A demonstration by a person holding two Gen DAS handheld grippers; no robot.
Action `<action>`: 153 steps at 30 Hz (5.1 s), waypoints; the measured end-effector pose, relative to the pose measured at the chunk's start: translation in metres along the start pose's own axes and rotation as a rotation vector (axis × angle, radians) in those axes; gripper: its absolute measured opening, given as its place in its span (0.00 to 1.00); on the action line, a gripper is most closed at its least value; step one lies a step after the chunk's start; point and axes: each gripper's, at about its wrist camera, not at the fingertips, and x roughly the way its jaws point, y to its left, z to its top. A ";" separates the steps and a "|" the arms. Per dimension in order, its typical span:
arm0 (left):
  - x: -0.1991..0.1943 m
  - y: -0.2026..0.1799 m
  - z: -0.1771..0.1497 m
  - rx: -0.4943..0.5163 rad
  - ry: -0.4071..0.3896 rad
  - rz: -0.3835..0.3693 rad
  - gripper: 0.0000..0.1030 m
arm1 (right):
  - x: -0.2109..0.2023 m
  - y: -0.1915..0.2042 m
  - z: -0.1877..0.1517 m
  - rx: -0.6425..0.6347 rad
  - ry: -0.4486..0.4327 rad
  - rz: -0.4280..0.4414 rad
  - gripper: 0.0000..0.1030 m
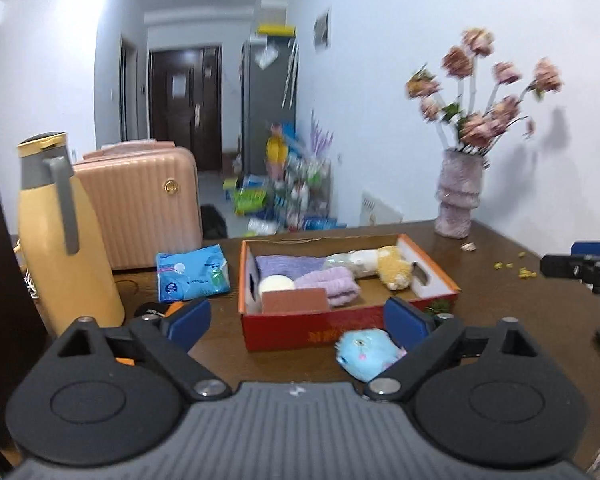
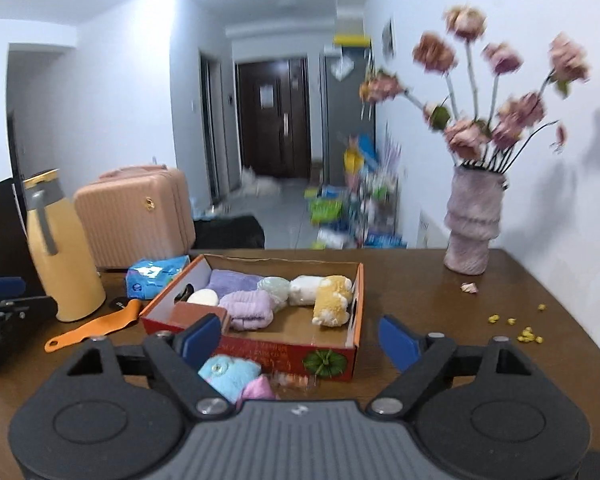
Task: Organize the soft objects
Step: 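Grasp the white wedge sponge with the left tool while the right tool grasps the snack packet, then carry the wedge sponge with the left tool into the box while the right tool drops the snack packet there, then reach the left tool to the pink satin scrunchie and close on it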
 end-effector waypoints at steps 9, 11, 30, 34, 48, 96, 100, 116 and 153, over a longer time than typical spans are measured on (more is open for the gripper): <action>-0.079 -0.020 -0.111 -0.076 -0.033 0.020 1.00 | -0.080 0.047 -0.127 0.056 -0.055 0.008 0.88; -0.085 -0.022 -0.122 -0.064 0.018 -0.012 1.00 | -0.083 0.054 -0.141 0.078 -0.007 0.029 0.88; -0.001 -0.036 -0.122 -0.041 0.146 -0.047 1.00 | -0.007 0.039 -0.148 0.119 0.134 0.042 0.72; 0.027 -0.054 -0.115 -0.064 0.154 -0.128 0.93 | 0.018 0.018 -0.138 0.134 0.124 0.003 0.68; 0.131 -0.121 -0.132 0.071 0.295 -0.183 0.39 | 0.098 -0.034 -0.102 0.095 0.132 -0.022 0.67; 0.059 -0.092 -0.078 0.014 0.120 -0.220 0.34 | 0.051 -0.028 -0.078 0.152 0.034 0.085 0.39; 0.104 -0.083 -0.036 0.050 0.081 -0.221 0.34 | 0.094 -0.037 -0.039 0.154 0.034 0.165 0.39; 0.323 -0.027 0.000 -0.045 0.329 -0.185 0.51 | 0.362 -0.022 0.029 0.188 0.313 0.147 0.50; -0.032 -0.049 -0.113 -0.131 0.111 0.005 0.85 | -0.016 0.001 -0.124 0.120 -0.010 0.239 0.76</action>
